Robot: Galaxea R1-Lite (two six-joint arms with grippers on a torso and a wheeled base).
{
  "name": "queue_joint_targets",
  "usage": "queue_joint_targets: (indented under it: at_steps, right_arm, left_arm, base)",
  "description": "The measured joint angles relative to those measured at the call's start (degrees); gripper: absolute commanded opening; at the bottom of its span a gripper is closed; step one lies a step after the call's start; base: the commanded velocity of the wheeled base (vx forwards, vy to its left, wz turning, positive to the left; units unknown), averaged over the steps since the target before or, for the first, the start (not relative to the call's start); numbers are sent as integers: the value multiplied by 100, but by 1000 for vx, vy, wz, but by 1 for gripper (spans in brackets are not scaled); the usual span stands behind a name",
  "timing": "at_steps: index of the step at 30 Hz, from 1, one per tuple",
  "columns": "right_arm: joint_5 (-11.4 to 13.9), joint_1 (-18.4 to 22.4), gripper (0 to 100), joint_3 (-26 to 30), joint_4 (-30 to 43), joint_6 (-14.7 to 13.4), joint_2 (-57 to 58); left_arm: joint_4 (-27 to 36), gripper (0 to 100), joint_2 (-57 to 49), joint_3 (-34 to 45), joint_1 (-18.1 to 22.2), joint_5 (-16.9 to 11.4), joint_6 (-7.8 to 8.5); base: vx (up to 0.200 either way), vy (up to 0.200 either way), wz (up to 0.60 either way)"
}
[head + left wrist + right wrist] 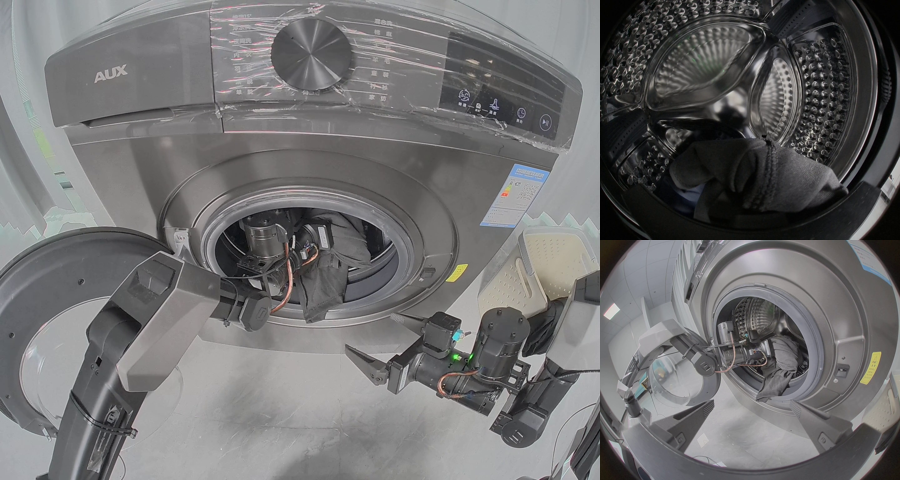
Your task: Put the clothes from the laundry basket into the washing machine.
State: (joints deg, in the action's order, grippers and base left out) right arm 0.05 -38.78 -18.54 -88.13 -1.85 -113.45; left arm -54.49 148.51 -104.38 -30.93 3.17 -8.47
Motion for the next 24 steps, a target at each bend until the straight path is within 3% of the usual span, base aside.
queue_joint_targets:
  at_steps: [5, 10, 18, 24]
  right_arm:
    - [2, -5, 100, -2, -1, 0, -2]
    - [2, -5, 100, -2, -1, 0, -2]
    - [2, -5, 100, -9, 0, 2, -2]
    - [-5, -20, 100, -15, 0, 0, -2]
  left_arm:
    - [6, 100, 76, -54, 15, 39, -23]
    - [50, 100, 54, 146, 22, 104, -165]
    - [532, 100, -440, 1303, 11, 49, -182]
    - [1051, 100, -862, 2116, -57, -187, -140]
  base:
    - [0, 0, 0]
    - [0, 0, 0]
    - [0, 0, 0]
    - [0, 0, 0]
